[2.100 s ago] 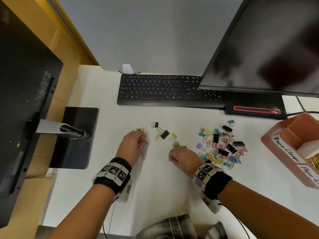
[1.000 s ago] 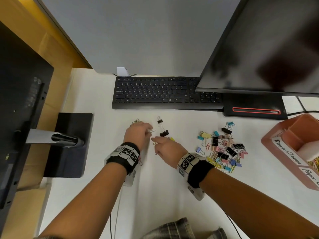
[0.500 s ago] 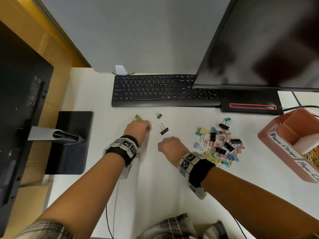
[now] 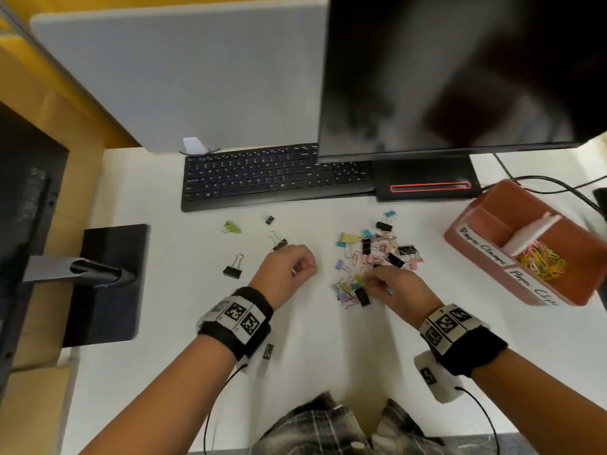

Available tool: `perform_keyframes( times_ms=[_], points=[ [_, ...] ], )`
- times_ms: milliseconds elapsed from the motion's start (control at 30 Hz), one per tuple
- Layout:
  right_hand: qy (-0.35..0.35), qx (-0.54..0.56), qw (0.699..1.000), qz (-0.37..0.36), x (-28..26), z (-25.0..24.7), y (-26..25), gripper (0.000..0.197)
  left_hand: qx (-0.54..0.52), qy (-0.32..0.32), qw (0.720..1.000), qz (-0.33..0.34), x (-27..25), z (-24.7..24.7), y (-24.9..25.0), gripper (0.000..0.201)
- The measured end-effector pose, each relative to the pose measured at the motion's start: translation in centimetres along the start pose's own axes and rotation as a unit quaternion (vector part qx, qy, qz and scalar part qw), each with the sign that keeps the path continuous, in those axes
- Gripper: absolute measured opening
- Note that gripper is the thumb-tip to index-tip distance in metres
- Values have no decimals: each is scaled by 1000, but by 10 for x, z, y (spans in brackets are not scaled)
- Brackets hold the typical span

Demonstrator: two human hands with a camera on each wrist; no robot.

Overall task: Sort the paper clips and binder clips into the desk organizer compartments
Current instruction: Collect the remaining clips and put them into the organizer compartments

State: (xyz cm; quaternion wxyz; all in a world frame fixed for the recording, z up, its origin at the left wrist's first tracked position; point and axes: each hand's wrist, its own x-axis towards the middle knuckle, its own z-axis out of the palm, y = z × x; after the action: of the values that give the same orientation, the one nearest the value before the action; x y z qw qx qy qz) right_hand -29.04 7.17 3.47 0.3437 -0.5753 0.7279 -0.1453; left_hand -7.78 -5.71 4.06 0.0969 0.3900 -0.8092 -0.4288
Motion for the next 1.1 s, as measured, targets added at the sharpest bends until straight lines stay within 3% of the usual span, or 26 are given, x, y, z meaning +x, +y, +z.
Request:
perform_keyframes(
  times_ms=[133, 300, 467, 534, 634, 767, 934, 1101],
  points=[
    [-10, -2, 999, 31, -18, -2, 30, 31, -11, -29, 999, -22, 4, 49, 17, 13],
    [-47, -14, 999, -11, -1, 7, 26, 32, 8, -32, 995, -97, 11, 86, 23, 24],
    [-43, -76, 996, 27, 14, 8, 31, 22, 118, -69, 985, -106, 17, 88, 15, 24],
    [-33, -83, 996, 31, 16, 6, 39, 19, 145, -44, 982, -117, 17, 80, 7, 26],
    [-36, -106, 994, 12, 15, 0, 49, 18, 92, -5, 984, -151, 10, 66, -4, 31],
    [-42, -143, 988, -29, 16, -3, 58, 18, 98, 4, 992, -84, -6, 60, -10, 14],
    [-58, -169, 982, -65, 17, -8, 61, 18, 120, -32, 991, -53, -20, 80, -2, 29],
    [-46, -75, 996, -19, 13, -17, 63, 17, 178, -14, 982, -56, -8, 95, 8, 19]
  ],
)
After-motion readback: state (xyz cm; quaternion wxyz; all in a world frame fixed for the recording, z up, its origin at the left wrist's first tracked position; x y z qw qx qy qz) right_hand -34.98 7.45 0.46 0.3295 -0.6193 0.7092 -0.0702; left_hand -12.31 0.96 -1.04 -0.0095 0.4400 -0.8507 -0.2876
